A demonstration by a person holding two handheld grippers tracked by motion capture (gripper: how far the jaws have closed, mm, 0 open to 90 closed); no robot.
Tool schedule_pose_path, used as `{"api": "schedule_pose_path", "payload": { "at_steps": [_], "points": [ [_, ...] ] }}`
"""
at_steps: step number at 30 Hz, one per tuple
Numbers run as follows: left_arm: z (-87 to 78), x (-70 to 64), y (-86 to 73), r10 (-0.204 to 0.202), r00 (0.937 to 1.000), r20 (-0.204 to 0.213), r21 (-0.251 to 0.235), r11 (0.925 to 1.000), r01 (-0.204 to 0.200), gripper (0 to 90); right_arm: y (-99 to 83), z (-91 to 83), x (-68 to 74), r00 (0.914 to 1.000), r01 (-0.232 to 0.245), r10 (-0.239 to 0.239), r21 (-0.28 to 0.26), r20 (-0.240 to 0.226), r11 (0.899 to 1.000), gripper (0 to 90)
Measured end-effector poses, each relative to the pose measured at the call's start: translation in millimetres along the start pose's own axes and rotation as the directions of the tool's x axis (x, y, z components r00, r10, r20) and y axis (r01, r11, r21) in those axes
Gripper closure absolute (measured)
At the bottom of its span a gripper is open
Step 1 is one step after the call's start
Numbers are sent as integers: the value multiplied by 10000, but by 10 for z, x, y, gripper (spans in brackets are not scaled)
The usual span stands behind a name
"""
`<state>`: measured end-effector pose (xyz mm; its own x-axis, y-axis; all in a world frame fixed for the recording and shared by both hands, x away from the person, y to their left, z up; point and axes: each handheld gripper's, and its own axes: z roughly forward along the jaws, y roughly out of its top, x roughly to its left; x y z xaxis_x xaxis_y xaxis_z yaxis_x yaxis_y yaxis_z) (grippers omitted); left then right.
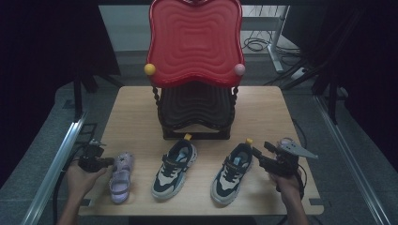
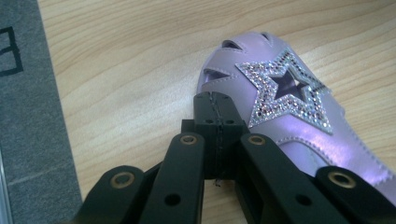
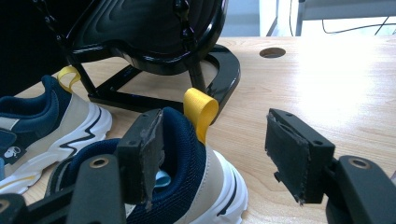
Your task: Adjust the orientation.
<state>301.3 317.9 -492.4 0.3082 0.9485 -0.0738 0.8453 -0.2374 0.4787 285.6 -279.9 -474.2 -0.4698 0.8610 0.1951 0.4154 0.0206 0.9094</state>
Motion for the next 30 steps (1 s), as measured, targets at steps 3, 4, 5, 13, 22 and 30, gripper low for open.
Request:
{"api": "schedule_pose_path", "payload": {
  "at_steps": [3, 4, 5, 13, 22, 30],
  "points": [
    [8, -14, 43, 34, 10000, 1, -33, 10000, -34, 900, -2, 14, 15, 10000, 56, -56, 19, -51, 10000, 378],
    [10, -21, 58, 50, 10000, -2, -52, 10000, -50, 900, -2, 14, 18, 10000, 26, -26, 38, -68, 10000, 378],
    [12, -27, 74, 80, 10000, 2, -65, 9999, -80, 900, -3, 15, 18, 10000, 24, -24, 42, -60, 10000, 377],
    [59, -36, 148, 57, 9999, 150, -128, 9999, -55, 900, 36, 27, -4, 10000, -65, 65, -85, -61, 9999, 379],
    [96, -66, 237, 197, 9991, 380, -216, 9996, -189, 897, 20, -34, -9, 10000, -84, 84, -114, 42, 9999, 380],
    [-135, -215, 200, 440, 9988, 222, -2314, 9721, -377, 754, 56, -102, 34, 9998, 11, -5, -278, 198, 9996, 380]
  ]
}}
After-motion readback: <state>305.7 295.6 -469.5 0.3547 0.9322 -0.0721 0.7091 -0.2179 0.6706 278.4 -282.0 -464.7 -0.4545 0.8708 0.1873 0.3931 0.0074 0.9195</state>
